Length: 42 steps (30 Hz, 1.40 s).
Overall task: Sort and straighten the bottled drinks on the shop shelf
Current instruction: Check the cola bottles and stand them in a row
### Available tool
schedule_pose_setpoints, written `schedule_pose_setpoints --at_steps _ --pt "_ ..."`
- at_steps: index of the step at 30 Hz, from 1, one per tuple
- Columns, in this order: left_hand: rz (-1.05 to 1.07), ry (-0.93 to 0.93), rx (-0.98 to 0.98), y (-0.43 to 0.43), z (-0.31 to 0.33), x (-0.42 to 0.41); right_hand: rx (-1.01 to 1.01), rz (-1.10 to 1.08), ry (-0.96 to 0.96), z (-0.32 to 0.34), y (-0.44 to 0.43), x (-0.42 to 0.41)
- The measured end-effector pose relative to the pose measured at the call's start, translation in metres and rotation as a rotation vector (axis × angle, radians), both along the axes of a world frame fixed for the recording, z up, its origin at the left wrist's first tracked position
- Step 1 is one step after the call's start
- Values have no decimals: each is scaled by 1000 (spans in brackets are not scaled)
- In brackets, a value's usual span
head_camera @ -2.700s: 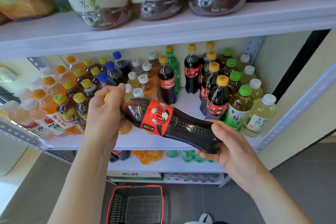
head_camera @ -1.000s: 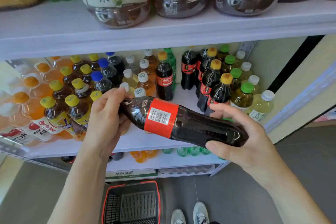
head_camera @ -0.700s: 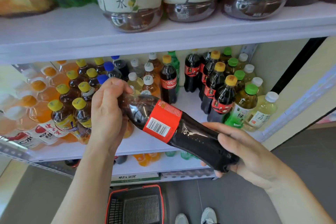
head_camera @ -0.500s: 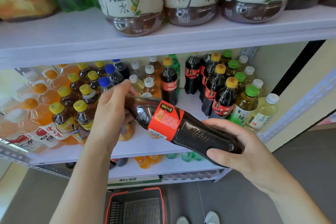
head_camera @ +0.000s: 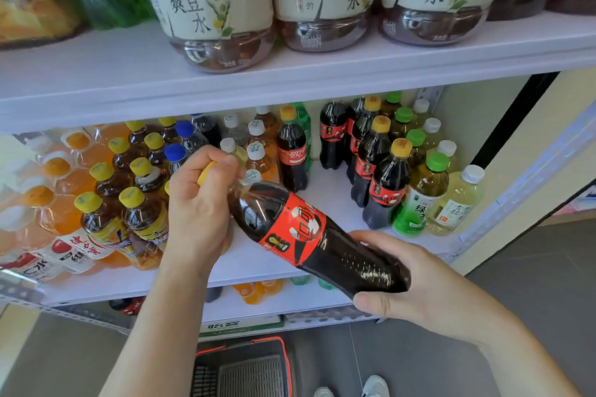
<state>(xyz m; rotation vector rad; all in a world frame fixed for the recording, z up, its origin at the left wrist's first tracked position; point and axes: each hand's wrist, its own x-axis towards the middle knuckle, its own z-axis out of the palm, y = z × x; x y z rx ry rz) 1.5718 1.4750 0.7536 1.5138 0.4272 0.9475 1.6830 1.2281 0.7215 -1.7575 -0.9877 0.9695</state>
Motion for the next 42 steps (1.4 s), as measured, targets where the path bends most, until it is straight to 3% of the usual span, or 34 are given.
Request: schedule_pose_setpoints --at_steps 5,9,15,22,32,37,42 --pt "-72 37 11 -3 -3 2 58 -48 122 -13 -2 -4" --pt "-74 130 -83 -4 -6 4 118 -175 16 -16 -2 -11" --pt "-79 357 -52 0 -13 7 134 -419 -70 -24 -9 -20" --pt "-178 359 -117 -10 -17 12 208 -562 -223 -29 -12 -16" --pt "-248 388 184 -10 -14 27 96 -618 -235 -55 -8 0" --pt "-129 423 555 -25 -5 39 -79 -421 -510 -48 1 19" --pt "-7 531 838 -27 -14 66 82 -600 -814 -30 3 53"
